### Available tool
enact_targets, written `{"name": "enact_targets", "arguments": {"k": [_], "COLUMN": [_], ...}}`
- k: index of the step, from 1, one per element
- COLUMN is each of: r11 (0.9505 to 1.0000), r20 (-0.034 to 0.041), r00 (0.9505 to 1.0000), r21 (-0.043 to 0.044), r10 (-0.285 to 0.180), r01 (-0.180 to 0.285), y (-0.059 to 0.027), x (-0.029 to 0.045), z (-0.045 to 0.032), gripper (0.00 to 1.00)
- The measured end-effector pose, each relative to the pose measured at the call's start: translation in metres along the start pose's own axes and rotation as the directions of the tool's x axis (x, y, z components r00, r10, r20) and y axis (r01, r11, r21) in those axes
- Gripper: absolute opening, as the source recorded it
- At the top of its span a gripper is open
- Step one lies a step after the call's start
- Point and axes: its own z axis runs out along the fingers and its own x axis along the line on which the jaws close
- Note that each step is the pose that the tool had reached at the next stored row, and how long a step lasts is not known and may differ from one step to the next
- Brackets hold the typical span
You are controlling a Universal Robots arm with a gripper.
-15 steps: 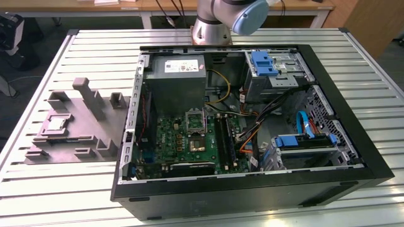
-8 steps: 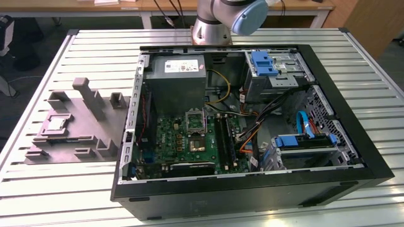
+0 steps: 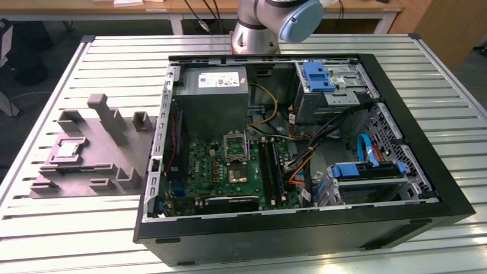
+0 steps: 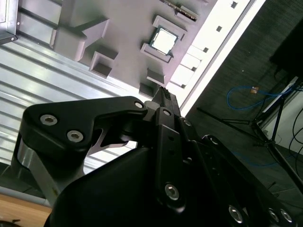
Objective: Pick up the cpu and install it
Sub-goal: 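Pick up the cpu and move it towards the insertion slot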
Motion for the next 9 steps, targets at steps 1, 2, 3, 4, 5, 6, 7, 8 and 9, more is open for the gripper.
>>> {"name": "enact_targets", "arguments": {"k": [1,2,3,4,5,6,7,8,9], "r11": [1.0000,1.0000,1.0000,1.0000,1.0000,1.0000,1.0000,1.0000,1.0000], "r20": [0.0000,0.0000,0.0000,0.0000,0.0000,0.0000,0.0000,0.0000,0.0000], "r00": [1.0000,1.0000,1.0000,1.0000,1.0000,1.0000,1.0000,1.0000,1.0000], "r21": [0.0000,-0.0001,0.0000,0.0000,0.0000,0.0000,0.0000,0.0000,0.0000], "r10": [0.000,0.000,0.000,0.000,0.000,0.000,0.000,0.000,0.000], "r01": [0.000,0.000,0.000,0.000,0.000,0.000,0.000,0.000,0.000], "y": [0.0000,0.0000,0.0000,0.0000,0.0000,0.0000,0.0000,0.0000,0.0000], "x": [0.0000,0.0001,0.0001,0.0001,0.0001,0.0002,0.0002,0.0002,0.0003], "z": [0.0000,0.0000,0.0000,0.0000,0.0000,0.0000,0.0000,0.0000,0.0000], "gripper": [0.11,0.11,0.11,0.11,0.11,0.11,0.11,0.11,0.11]}}
